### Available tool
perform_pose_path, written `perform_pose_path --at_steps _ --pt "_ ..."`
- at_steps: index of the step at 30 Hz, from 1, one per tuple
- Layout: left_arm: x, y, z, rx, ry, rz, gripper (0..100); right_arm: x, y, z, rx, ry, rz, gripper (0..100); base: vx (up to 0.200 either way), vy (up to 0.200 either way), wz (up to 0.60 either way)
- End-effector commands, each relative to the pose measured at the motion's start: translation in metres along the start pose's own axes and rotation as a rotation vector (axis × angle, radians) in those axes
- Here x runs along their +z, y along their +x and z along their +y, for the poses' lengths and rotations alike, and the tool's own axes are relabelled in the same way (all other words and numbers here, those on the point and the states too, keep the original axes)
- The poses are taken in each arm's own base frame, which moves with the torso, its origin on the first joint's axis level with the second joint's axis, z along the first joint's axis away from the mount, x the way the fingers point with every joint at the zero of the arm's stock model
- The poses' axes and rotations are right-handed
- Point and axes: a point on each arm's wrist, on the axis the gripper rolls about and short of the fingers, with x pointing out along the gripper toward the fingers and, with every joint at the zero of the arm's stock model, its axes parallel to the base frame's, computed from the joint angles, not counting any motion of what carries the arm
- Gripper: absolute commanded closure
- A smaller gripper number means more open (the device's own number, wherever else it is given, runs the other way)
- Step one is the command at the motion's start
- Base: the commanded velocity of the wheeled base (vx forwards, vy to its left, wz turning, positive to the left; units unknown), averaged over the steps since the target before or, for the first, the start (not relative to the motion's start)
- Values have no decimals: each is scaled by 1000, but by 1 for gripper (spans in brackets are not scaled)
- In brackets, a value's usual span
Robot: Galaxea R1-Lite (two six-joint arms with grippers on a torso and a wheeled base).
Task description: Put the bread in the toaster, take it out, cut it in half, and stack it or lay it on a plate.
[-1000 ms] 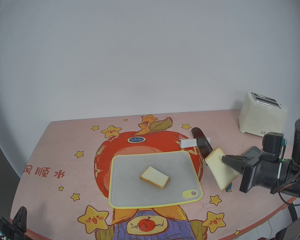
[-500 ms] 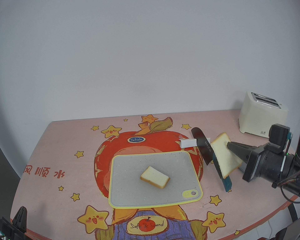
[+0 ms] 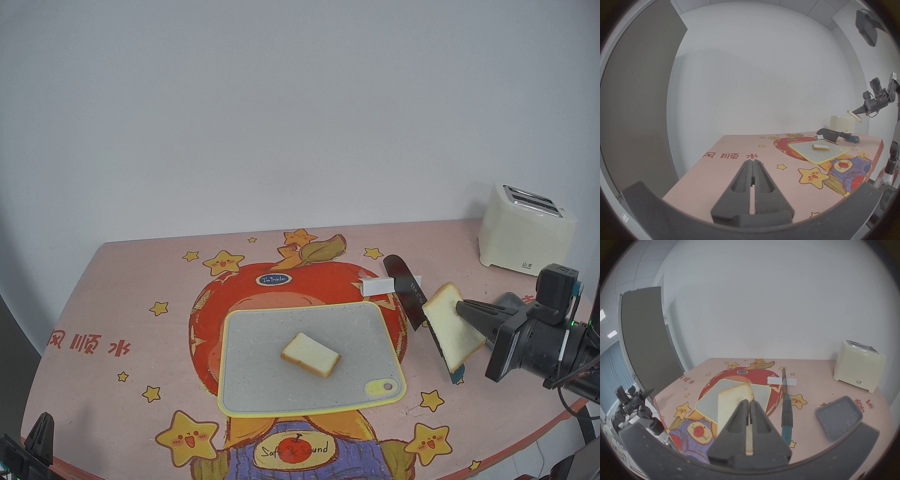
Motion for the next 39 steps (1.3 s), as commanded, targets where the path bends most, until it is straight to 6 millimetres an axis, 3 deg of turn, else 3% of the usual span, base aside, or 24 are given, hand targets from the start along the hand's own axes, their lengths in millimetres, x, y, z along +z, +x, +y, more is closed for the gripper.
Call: perform_pose_path --at_steps 1,31,39 --pt "-4 1 0 1 -1 18 100 -1 0 0 -2 -1 3 100 0 -200 0" --pt "-4 1 0 1 -1 18 100 -5 1 -4 -17 -14 17 100 0 -200 0" --pt "-4 1 0 1 -1 18 100 -8 4 -3 -9 -12 33 100 0 0 0"
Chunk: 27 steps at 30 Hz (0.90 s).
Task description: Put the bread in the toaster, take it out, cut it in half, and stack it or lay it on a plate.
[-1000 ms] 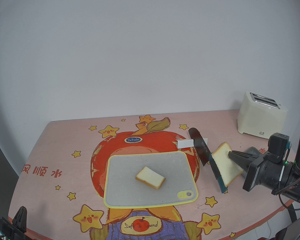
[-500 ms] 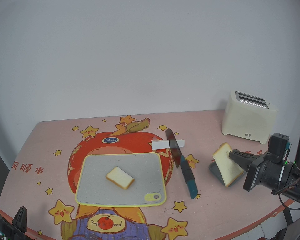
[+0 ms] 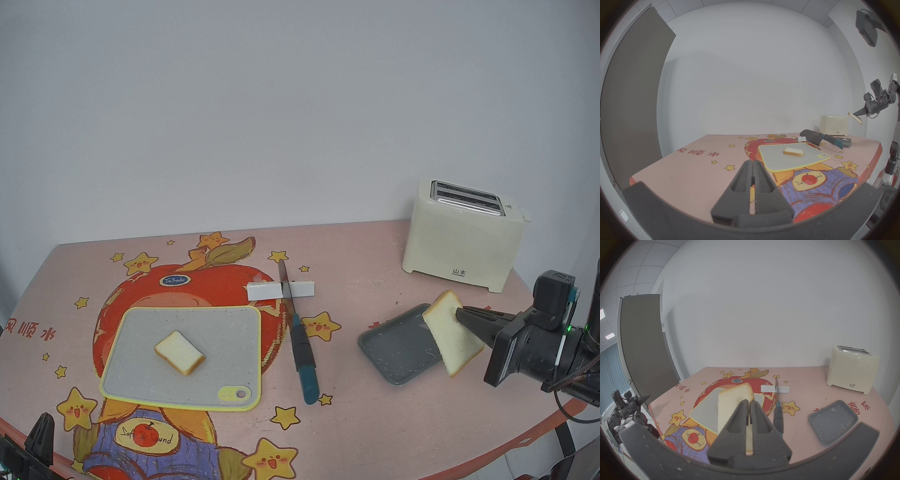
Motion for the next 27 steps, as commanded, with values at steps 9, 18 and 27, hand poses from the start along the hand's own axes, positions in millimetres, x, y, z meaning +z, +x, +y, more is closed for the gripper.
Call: perform_pose_path --at_steps 9,18,27 --pt "-4 1 0 1 0 17 100 -6 24 -9 -21 17 75 100 0 0 0" --pt "-4 1 0 1 0 17 100 -10 52 -18 -75 53 107 100 0 0 0" --pt "-4 1 0 1 0 17 100 -27 77 -19 -99 61 152 100 0 0 0"
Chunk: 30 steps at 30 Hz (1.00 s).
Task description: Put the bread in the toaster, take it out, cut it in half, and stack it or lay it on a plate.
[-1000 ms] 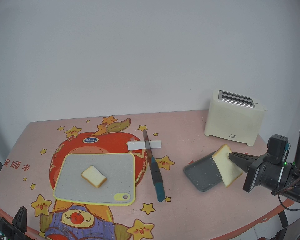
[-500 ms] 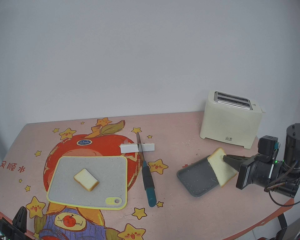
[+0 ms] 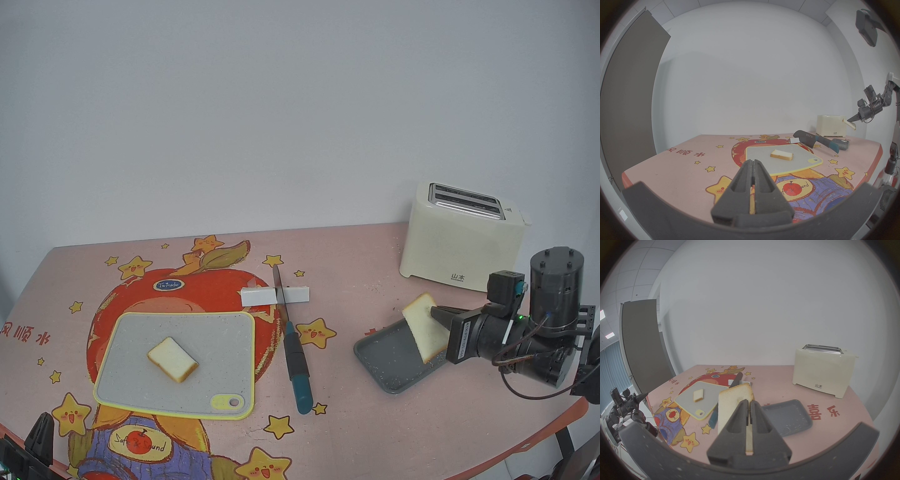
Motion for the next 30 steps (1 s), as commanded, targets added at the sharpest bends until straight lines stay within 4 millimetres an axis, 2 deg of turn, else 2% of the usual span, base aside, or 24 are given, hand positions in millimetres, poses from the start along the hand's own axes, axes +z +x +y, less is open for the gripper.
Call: perform_pose_path --at_steps 1,30 --pt "-4 1 0 1 0 17 100 -14 16 -1 -23 -14 65 100 0 0 0" --pt "-4 1 0 1 0 17 100 -27 39 -5 -42 11 140 100 0 0 0"
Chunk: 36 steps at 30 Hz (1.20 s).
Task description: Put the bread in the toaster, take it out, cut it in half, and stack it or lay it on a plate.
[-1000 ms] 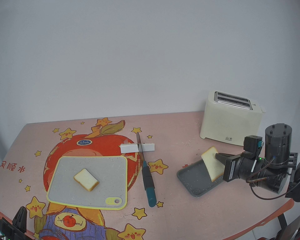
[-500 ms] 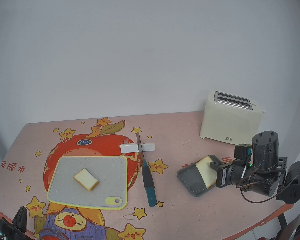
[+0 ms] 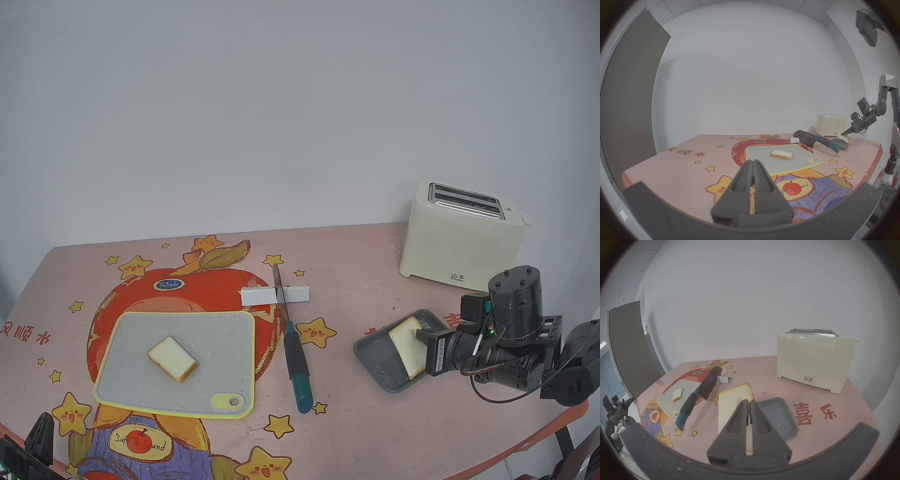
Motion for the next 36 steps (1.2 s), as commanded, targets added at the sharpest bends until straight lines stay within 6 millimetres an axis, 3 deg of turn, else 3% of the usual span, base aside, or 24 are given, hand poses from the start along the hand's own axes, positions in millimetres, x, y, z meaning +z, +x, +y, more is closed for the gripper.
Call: perform_pose_path --at_steps 1,36 --pt "-4 1 0 1 0 16 100 -2 3 0 -3 -4 12 100 0 0 0" --pt "-4 1 0 1 0 16 100 -5 11 0 -16 -8 34 100 0 0 0"
